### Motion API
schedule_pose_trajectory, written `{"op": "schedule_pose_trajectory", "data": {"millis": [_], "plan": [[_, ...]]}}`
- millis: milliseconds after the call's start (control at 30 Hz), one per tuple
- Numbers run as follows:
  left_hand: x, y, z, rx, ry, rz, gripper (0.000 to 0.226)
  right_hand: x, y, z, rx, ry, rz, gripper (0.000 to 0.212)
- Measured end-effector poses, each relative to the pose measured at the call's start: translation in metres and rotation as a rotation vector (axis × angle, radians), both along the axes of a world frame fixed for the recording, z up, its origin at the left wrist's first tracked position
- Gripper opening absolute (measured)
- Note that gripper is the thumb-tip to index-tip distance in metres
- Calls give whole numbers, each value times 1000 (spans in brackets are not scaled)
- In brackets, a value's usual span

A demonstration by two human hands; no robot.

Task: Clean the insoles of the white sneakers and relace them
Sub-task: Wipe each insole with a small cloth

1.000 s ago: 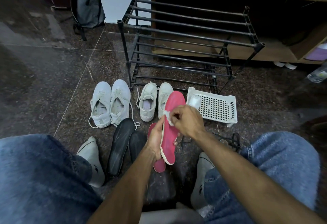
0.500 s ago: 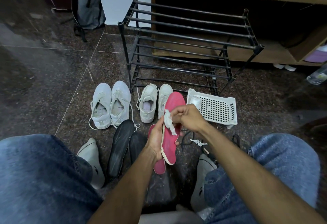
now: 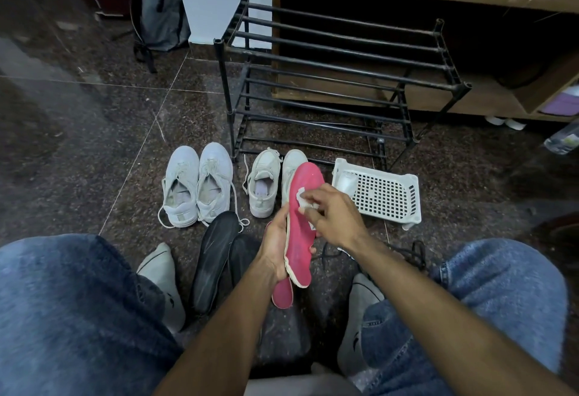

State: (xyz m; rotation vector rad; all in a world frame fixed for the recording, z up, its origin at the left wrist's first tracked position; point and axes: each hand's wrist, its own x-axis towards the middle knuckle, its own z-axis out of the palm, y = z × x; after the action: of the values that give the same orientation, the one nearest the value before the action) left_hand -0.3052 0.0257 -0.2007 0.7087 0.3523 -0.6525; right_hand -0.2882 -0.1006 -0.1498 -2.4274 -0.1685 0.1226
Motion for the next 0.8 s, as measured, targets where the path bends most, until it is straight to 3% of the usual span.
{"op": "schedule_pose_trajectory", "data": {"millis": [67,167,267,367,500,633,800], "plan": [[-1,-1,4,10,-2,1,47,4,1,1,-120,-19,-18,29],[-3,-3,8,18,0,4,46,7,2,3,-112,10,-68,22],[0,0,7,22,20,53,52,0,10,5,-81,39,70,19],[1,1,11,-95,57,85,56,-7,15,7,-90,43,149,16],[-5,-5,10,12,-7,-14,50,19,8,12,-185,-71,2,17],[-4,-4,8,-5,1,-54,55,42,1,19,-283,-98,-124,17],[1,2,11,-21,-18,-16,46,13,5,18,-155,11,167,15]]}}
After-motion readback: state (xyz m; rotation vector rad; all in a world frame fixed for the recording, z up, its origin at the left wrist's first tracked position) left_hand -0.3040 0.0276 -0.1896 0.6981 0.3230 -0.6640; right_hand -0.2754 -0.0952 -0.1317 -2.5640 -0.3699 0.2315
